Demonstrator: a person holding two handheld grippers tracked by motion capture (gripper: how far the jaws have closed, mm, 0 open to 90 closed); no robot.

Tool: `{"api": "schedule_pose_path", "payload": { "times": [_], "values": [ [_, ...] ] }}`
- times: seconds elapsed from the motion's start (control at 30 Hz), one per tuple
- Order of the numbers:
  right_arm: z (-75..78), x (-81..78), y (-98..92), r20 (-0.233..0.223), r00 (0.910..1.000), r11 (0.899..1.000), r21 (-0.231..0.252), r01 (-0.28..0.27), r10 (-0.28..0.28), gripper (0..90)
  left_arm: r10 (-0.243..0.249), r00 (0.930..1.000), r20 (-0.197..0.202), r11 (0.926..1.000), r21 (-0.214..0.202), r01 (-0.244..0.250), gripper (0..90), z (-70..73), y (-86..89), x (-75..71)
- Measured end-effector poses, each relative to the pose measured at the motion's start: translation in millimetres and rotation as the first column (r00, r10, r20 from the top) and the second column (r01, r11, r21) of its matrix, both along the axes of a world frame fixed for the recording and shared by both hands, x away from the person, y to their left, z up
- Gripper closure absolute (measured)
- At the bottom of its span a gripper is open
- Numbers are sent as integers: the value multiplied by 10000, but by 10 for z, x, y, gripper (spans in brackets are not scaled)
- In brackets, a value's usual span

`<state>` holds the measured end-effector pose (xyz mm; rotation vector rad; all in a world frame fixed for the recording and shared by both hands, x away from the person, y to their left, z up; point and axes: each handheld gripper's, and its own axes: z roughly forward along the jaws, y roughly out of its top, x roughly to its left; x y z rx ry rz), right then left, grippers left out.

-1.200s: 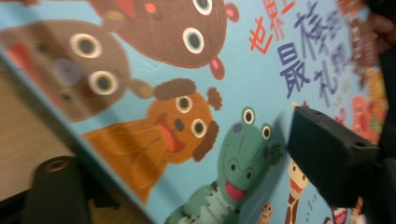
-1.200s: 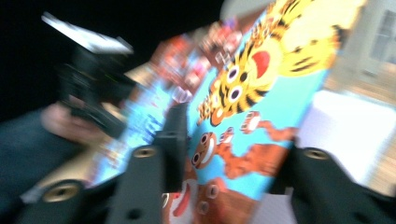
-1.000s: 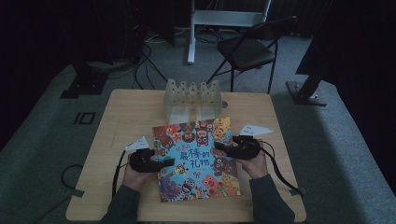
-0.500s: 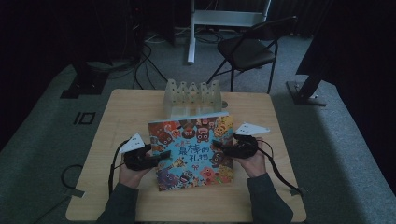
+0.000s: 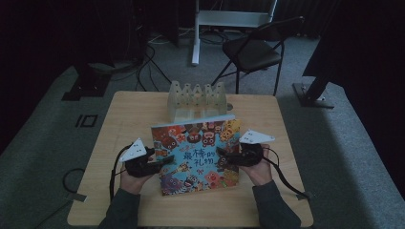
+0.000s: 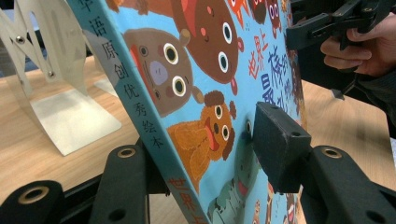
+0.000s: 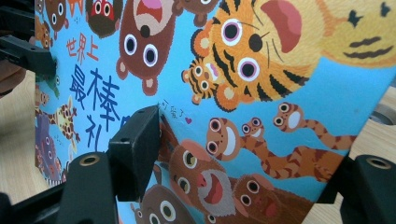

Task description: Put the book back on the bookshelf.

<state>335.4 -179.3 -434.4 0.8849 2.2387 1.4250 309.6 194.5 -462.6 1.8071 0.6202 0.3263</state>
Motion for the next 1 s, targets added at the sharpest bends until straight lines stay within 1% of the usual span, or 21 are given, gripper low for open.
{"api": "schedule_pose_path", "payload": {
  "times": [0.07, 0.27, 0.43, 0.47, 0.53, 0.57, 0.63, 0.7, 0.83, 0.87, 1.0],
  "values": [
    [0, -59, 5, 225, 9996, 9999, -34, 158, -157, 309, -61, 10000, 64, 9999, 96, 60, 518, 10, 0, -9],
    [-1, -174, 32, 535, 9972, 9985, -143, 527, -519, 296, -79, 9997, 220, 9998, 192, 75, 518, 21, -9, -30],
    [-4, -247, 38, 576, 9949, 9962, -218, 840, -826, 281, -125, 9993, 360, 9995, 292, 115, 518, 34, -16, -55],
    [-9, -255, 33, 524, 9942, 9952, -220, 951, -938, 278, -125, 9992, 392, 9994, 323, 112, 518, 34, -16, -59],
    [-35, -270, 12, 566, 9897, 9905, -348, 1334, -1313, 278, -38, 9987, 507, 9990, 438, 16, 526, 38, -14, -69],
    [-62, -269, -3, 501, 9888, 9888, -427, 1431, -1409, 279, -3, 9986, 530, 9987, 504, -24, 530, 40, -12, -73],
    [-128, -267, -39, 310, 9899, 9895, -370, 1395, -1384, 279, -156, 9983, 562, 9991, 399, 134, 552, 37, 9, -78],
    [-183, -274, -63, 178, 9911, 9905, -372, 1327, -1321, 280, -188, 9981, 583, 9991, 401, 165, 565, 39, 12, -87],
    [-237, -259, -87, 55, 9914, 9905, -419, 1306, -1305, 280, -287, 9978, 603, 9991, 339, 267, 580, 57, 10, -95],
    [-251, -253, -91, 12, 9914, 9903, -462, 1308, -1309, 280, -308, 9974, 655, 9989, 379, 284, 582, 64, 7, -98],
    [-360, -227, -90, -192, 9921, 9903, -653, 1229, -1243, 278, -407, 9963, 761, 9987, 326, 383, 588, 94, -9, -114]
  ]
}}
